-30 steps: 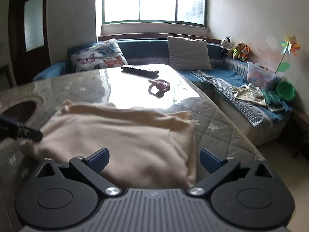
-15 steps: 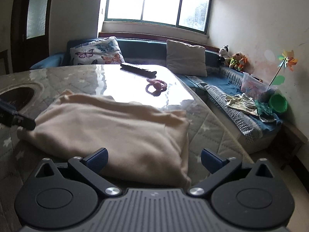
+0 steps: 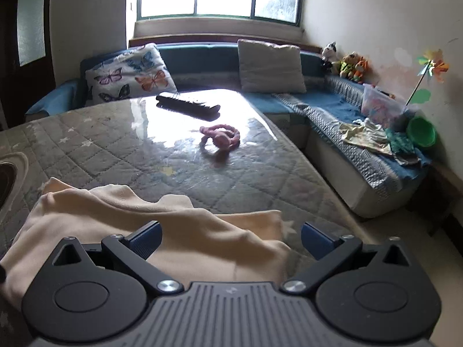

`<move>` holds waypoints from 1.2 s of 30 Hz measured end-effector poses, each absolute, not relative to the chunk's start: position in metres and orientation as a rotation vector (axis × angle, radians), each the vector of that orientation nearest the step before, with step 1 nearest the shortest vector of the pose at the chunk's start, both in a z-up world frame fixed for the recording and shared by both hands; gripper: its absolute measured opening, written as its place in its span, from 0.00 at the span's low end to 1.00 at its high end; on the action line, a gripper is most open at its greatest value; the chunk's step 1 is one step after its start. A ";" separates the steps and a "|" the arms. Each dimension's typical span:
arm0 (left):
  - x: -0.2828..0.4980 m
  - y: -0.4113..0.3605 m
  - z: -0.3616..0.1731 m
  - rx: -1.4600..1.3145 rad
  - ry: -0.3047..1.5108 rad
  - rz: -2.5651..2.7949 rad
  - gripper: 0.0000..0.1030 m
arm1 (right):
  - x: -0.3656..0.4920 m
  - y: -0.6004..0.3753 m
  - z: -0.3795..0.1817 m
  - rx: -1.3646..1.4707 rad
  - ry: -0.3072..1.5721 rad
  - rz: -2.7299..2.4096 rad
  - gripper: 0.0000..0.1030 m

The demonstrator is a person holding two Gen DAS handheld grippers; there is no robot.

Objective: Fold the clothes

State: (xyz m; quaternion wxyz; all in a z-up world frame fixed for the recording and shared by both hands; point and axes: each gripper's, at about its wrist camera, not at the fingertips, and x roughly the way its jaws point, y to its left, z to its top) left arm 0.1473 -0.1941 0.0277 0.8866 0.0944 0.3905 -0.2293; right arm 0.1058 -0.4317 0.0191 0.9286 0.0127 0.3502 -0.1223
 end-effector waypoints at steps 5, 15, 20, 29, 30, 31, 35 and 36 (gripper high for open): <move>0.146 -0.195 0.028 0.206 0.802 -0.491 1.00 | 0.128 -0.432 0.010 0.037 0.749 -0.271 1.00; 0.147 -0.198 0.030 0.207 0.786 -0.505 1.00 | 0.135 -0.423 0.015 0.024 0.737 -0.278 1.00; 0.147 -0.199 0.029 0.218 0.789 -0.507 1.00 | 0.145 -0.414 0.009 -0.012 0.747 -0.268 1.00; 0.148 -0.191 0.031 0.212 0.781 -0.498 1.00 | 0.140 -0.404 0.026 -0.015 0.697 -0.220 1.00; 0.148 -0.191 0.031 0.211 0.781 -0.495 1.00 | 0.140 -0.399 0.027 -0.020 0.697 -0.204 1.00; 0.148 -0.190 0.031 0.208 0.782 -0.493 1.00 | 0.142 -0.394 0.028 -0.026 0.699 -0.183 1.00; 0.149 -0.188 0.029 0.210 0.786 -0.488 1.00 | 0.153 -0.377 0.022 -0.046 0.715 -0.142 1.00; 0.149 -0.188 0.029 0.211 0.788 -0.489 1.00 | 0.156 -0.375 0.020 -0.047 0.720 -0.137 1.00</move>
